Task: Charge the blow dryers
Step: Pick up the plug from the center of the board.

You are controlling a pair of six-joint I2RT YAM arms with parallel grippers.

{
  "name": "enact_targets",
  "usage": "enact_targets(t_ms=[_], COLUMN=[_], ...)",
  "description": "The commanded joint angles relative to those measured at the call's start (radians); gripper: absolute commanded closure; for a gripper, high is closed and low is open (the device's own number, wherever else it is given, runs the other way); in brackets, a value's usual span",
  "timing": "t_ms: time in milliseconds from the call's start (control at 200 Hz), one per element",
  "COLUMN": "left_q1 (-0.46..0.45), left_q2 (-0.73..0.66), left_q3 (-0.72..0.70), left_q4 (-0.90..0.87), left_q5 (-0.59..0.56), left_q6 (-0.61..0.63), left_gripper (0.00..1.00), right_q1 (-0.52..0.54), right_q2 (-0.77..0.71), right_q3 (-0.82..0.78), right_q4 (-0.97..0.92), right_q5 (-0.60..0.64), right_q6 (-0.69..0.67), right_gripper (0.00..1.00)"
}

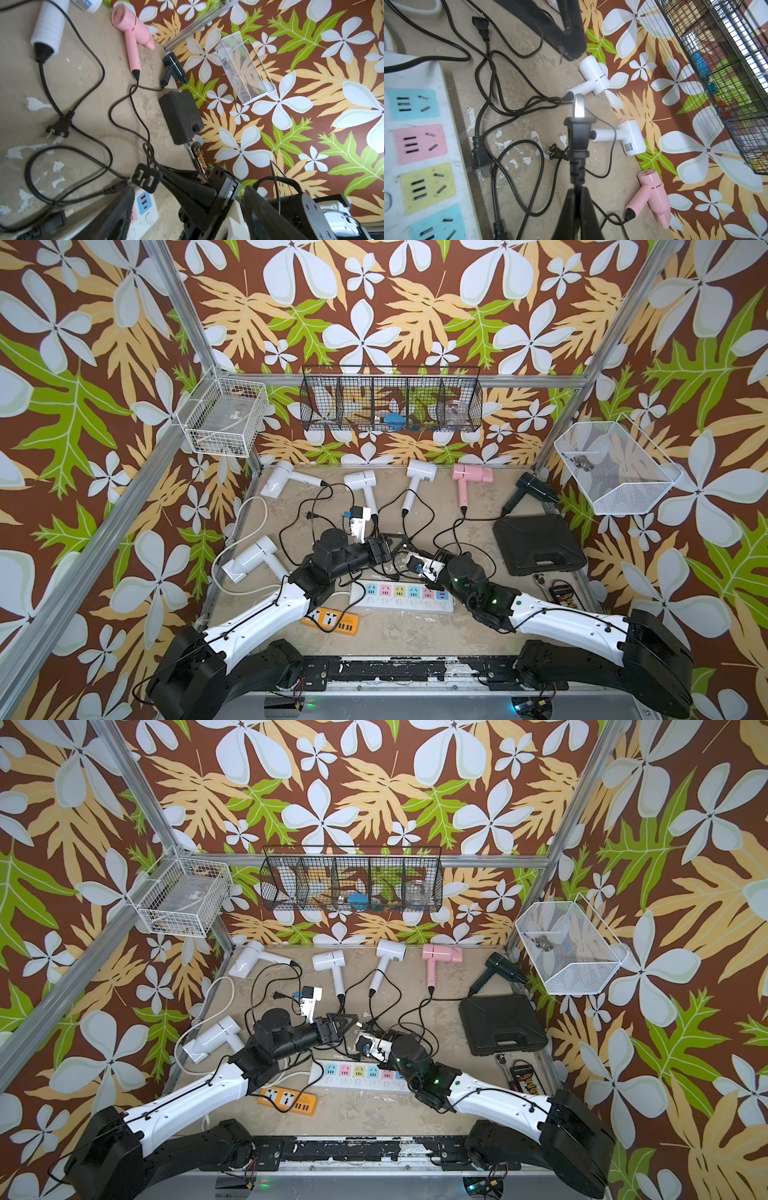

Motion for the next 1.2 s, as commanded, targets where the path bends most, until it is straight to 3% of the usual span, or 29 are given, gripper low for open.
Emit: enact_targets(t_ms=[0,115,375,591,886,1011,1196], left_q1=[0.003,0.013,0.066,0.094,0.098,0.100,0.100], left_q2=[-0.028,-0.043,0.004,0.036,0.050,0.055,0.067], left_q3=[-0.006,-0.008,-0.026,-0.027,-0.033,-0.033,-0.036], left_q4=[-0.036,-0.021,0.086,0.183,0.190,0.195,0.203], left_q5=[0.069,0.077,0.195,0.264,0.273,0.279,0.285], left_q6=[-0.101,-0.109,-0.112,-0.126,-0.109,-0.107,-0.103], left_gripper=[0.25,0.35,0.35,0.48,0.51,0.57,0.75], right_q1=[0.012,0.020,0.022,0.022,0.021,0.021,0.021], right_q2=[-0.008,-0.022,-0.064,-0.072,-0.064,-0.064,-0.067], right_q3=[-0.005,-0.005,0.002,0.009,0.013,0.012,0.012], right_q4=[0.064,0.062,0.021,-0.006,-0.012,-0.012,-0.009], right_q5=[0.028,0.004,-0.079,-0.115,-0.129,-0.129,-0.132], right_q6=[-0.018,-0.015,0.020,0.034,0.042,0.047,0.059], right_gripper=[1.00,1.00,1.00,1.00,1.00,1.00,1.00])
